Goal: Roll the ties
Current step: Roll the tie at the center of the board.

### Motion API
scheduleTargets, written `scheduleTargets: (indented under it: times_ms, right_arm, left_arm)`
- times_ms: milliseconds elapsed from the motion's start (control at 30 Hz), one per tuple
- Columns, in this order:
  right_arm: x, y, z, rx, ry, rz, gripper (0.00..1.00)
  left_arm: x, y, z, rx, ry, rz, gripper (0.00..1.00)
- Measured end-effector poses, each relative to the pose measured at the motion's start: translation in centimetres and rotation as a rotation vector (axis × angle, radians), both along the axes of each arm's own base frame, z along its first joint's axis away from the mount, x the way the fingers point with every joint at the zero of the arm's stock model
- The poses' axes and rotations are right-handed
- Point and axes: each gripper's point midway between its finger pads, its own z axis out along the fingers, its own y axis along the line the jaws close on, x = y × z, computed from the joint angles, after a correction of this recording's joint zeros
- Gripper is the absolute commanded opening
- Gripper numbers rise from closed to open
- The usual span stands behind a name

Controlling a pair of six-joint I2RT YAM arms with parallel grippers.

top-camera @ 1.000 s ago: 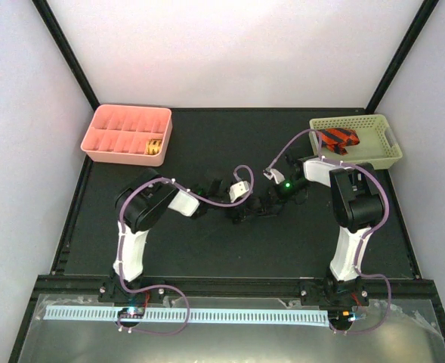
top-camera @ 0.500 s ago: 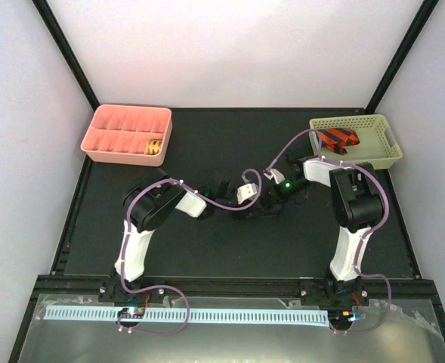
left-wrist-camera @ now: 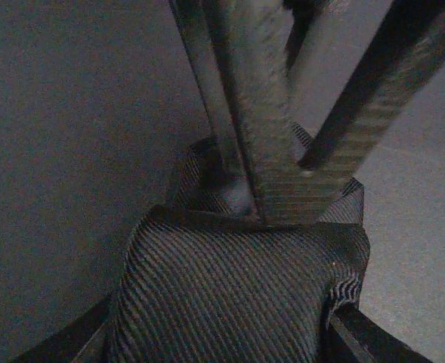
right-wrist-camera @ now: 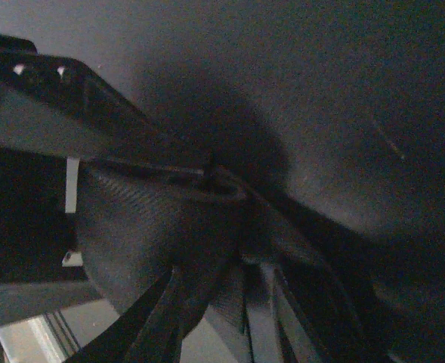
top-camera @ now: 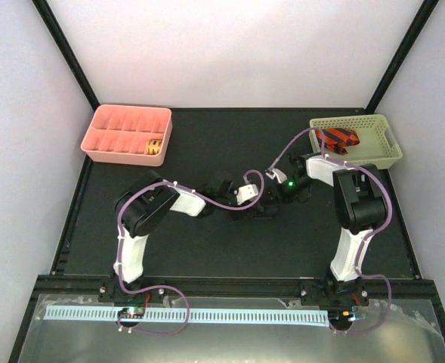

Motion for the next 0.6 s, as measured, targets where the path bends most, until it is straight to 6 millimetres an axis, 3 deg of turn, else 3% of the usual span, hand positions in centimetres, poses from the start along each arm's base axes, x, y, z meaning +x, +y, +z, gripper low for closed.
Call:
scheduleTargets:
  times_ms: [133, 400, 500, 600]
  right_arm:
    - [-0.4, 0.5, 1.5, 0.046, 0.01, -0.006, 0.48]
    - [-0.9, 2.2, 1.8, 0.074, 0.036, -0.004, 0.41]
    - [-0.7, 2.3, 1.0, 0.053, 0.044, -0.011, 0.32]
    - [-0.5, 2.3, 0.6, 0.05, 0.055, -0.022, 0.16]
  left_arm:
    - [0.0, -0.1, 0.0, 0.025, -0.009, 0.004, 0.49]
    - [-0.1, -0.4, 0.0, 0.06, -0.016, 0.01, 0.5]
    - [-0.1, -0.5, 0.0, 0.065, -0.018, 0.012, 0.5]
    - [-0.1, -0.5, 0.0, 0.071, -0.019, 0.014, 0.5]
